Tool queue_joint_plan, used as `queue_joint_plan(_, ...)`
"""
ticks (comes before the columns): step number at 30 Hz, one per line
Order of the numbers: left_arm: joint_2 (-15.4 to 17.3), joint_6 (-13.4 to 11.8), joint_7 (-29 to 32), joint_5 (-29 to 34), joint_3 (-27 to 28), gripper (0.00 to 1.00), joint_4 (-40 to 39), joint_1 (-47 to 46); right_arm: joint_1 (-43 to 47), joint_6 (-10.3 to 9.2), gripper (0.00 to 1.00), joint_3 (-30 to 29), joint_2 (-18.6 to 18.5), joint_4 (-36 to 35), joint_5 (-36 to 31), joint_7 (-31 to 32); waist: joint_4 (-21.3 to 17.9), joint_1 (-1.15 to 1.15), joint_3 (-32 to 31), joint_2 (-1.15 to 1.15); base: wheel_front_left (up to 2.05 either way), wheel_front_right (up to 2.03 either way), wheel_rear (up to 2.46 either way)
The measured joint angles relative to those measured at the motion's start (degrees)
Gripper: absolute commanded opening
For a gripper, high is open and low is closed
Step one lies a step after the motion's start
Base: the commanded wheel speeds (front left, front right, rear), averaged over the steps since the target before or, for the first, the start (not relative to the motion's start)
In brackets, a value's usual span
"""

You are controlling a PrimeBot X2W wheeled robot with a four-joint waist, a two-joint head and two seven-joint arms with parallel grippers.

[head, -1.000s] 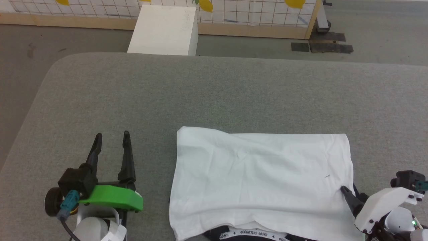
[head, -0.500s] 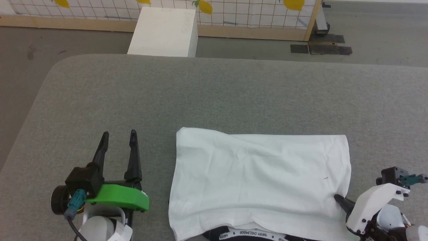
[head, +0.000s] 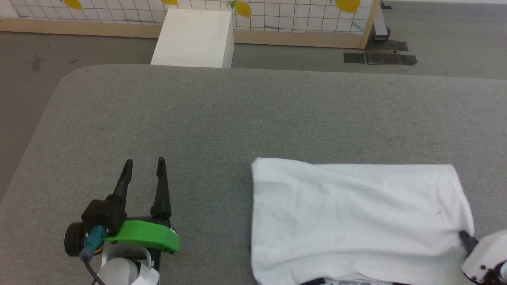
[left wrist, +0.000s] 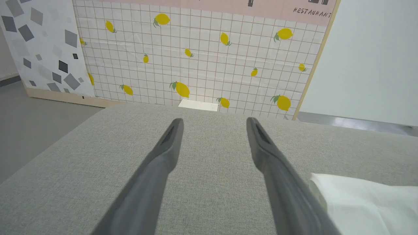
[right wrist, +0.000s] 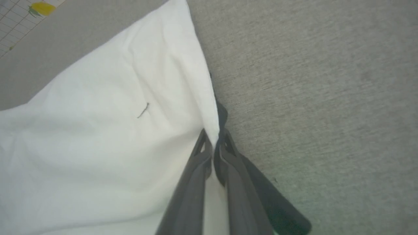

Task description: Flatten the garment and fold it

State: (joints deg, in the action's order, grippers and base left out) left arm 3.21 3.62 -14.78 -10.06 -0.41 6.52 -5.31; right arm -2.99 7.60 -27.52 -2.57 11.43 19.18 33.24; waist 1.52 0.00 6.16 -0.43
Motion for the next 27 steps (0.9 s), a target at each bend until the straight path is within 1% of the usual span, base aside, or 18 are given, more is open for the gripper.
queue_joint_plan(3,0.0,0.0,0.0,0.0,0.1,1.0,0.3,0.1,1.5,0.0,0.0,-2.9,-0.1,-1.2,-2.4,0.4,-0.1,0.0,-0.2,0.0,0.0,0.0,0.0)
queue_joint_plan(5,0.0,0.0,0.0,-0.1,0.3,1.0,0.4,0.1,2.2,0.0,0.0,-3.1,-0.2,-1.9,-2.6,1.1,-0.2,0.0,-0.3,0.0,0.0,0.0,0.0)
queue_joint_plan(10,0.0,0.4,0.0,-0.1,0.9,1.0,0.7,0.5,3.4,-0.02,0.0,0.0,-0.2,-6.9,-2.3,1.1,-0.8,0.0,-0.5,0.0,0.0,0.0,0.0)
queue_joint_plan(14,0.0,0.5,0.0,-0.1,0.9,1.0,1.1,0.5,5.3,-0.02,0.0,5.3,-0.2,-14.8,-2.4,2.4,-0.8,0.0,-0.8,0.0,0.0,0.0,0.0)
queue_joint_plan(19,0.0,0.9,0.0,-0.1,0.6,1.0,1.6,0.5,8.2,-0.02,0.0,14.2,-0.3,-27.7,-3.3,7.5,-0.4,0.0,-1.1,0.0,0.0,0.0,0.0)
queue_joint_plan(22,0.0,0.9,0.0,-0.1,0.4,1.0,1.9,0.5,8.5,-0.02,0.0,20.5,-0.3,-33.5,-5.1,10.7,-0.3,0.0,-1.0,0.0,0.0,0.0,0.0)
queue_joint_plan(24,0.0,1.1,0.0,-0.1,0.4,1.0,2.0,0.4,8.3,-0.02,0.0,25.2,-0.3,-35.7,-6.3,12.2,-0.2,0.0,-0.8,0.0,0.0,0.0,0.0)
queue_joint_plan(27,0.0,1.4,0.0,-0.1,0.3,1.0,2.2,0.0,6.4,-0.02,0.0,32.5,-0.3,-35.6,-9.2,14.1,0.1,0.0,-0.4,0.0,0.0,0.0,0.0)
